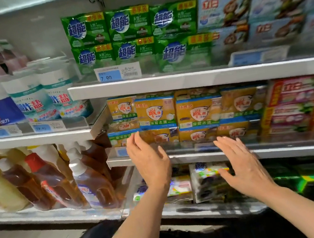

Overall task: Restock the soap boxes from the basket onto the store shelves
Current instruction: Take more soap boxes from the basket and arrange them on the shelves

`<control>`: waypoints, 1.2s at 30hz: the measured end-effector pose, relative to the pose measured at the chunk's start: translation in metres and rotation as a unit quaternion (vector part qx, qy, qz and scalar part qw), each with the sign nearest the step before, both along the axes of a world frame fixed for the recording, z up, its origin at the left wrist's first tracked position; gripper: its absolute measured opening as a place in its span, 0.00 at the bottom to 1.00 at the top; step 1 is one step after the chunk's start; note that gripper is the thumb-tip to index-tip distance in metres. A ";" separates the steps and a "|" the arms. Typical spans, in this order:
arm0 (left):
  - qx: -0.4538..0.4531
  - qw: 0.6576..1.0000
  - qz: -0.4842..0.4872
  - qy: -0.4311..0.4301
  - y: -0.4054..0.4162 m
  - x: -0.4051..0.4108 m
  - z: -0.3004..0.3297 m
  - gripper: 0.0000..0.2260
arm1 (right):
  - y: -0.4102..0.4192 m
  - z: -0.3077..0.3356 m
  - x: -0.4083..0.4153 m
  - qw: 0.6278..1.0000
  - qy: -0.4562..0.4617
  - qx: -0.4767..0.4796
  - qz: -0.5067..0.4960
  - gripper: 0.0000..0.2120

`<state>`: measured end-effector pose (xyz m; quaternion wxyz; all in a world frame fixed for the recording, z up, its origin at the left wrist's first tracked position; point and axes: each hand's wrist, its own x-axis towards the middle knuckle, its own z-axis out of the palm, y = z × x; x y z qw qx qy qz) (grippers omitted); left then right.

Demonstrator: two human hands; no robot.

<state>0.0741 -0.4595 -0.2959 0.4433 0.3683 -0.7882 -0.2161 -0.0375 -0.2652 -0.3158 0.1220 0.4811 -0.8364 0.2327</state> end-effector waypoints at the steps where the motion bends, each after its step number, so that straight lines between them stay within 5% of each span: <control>1: -0.019 0.999 -0.032 0.025 0.021 -0.004 0.003 0.31 | 0.014 0.007 -0.001 1.000 0.005 -0.006 -0.009 0.33; 5: -0.088 0.973 -0.209 0.053 0.099 -0.025 0.018 0.29 | 0.082 0.033 -0.009 0.998 0.032 -0.021 -0.055 0.30; 11: -0.075 0.895 -0.440 0.017 0.226 -0.074 0.042 0.21 | 0.207 0.073 -0.017 0.981 0.072 -0.067 -0.169 0.28; 17: -0.076 0.766 -0.639 0.003 0.380 -0.105 0.066 0.14 | 0.369 0.103 0.007 0.939 0.132 -0.030 -0.317 0.26; 23: -0.090 0.598 -0.796 -0.012 0.524 -0.095 0.061 0.15 | 0.530 0.115 0.069 0.864 0.159 0.036 -0.476 0.20; 29: -0.184 0.493 -0.848 -0.061 0.622 -0.087 0.048 0.13 | 0.661 0.097 0.141 0.804 0.013 0.095 -0.587 0.15; 36: -0.270 0.390 -0.857 -0.200 0.717 -0.089 0.049 0.23 | 0.733 0.071 0.185 0.698 -0.271 0.152 -0.646 0.24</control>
